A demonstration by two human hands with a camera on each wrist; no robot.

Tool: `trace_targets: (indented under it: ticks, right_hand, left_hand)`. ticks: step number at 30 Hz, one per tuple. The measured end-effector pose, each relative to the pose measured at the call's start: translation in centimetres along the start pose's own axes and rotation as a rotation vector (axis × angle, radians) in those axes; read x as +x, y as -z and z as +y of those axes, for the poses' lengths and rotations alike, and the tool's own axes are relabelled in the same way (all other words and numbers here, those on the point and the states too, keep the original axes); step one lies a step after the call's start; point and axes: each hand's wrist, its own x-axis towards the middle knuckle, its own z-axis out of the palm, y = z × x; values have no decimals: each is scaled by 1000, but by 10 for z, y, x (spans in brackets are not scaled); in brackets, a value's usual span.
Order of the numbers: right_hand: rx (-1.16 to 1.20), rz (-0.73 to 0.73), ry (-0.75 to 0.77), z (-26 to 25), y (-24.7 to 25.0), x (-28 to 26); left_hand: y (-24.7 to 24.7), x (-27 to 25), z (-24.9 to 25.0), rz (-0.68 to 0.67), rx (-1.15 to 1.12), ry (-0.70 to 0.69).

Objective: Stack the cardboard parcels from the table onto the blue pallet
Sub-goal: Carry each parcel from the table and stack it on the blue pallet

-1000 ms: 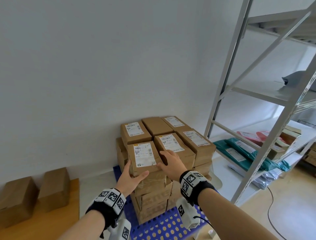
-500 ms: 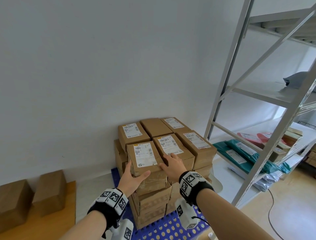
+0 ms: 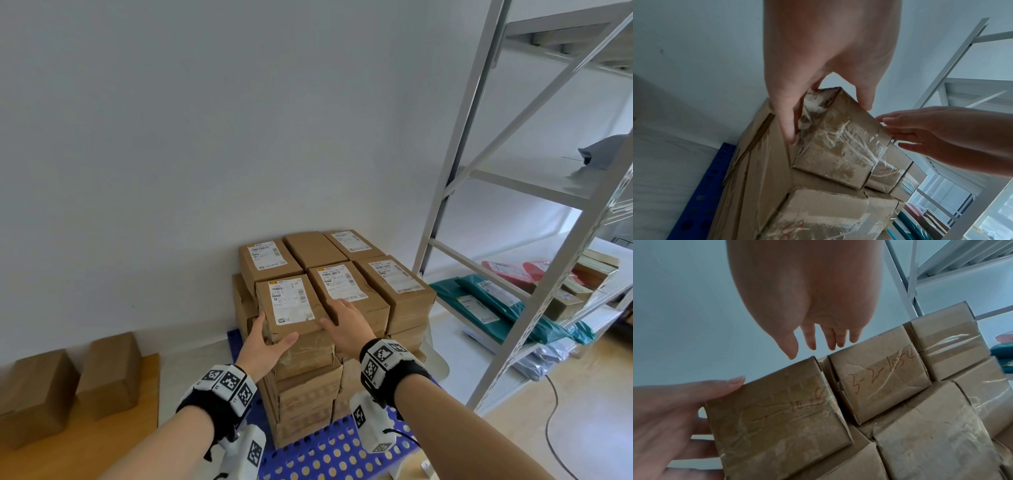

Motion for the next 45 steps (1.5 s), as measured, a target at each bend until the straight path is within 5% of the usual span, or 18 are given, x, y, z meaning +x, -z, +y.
trace_targets:
  ticks: [9,22,28,37,45]
  right_hand:
    - [143,-35,118,-34,-5,-25]
    - [122,-240,410,-86,-71,-65]
    - [117,-323,404,-103,-106,-70]
    - [172,-415,364,-144,-191,-48]
    - [188,-454,244,-191,-270,1]
  left_hand:
    - [29,-38,-1,33,105,-53]
    - [105,-139,-52,304,67,126]
    - [134,-165,-75,422,118,198]
    - [194,-151,-125,489,116,311]
    - [271,-95,-165,420,237,345]
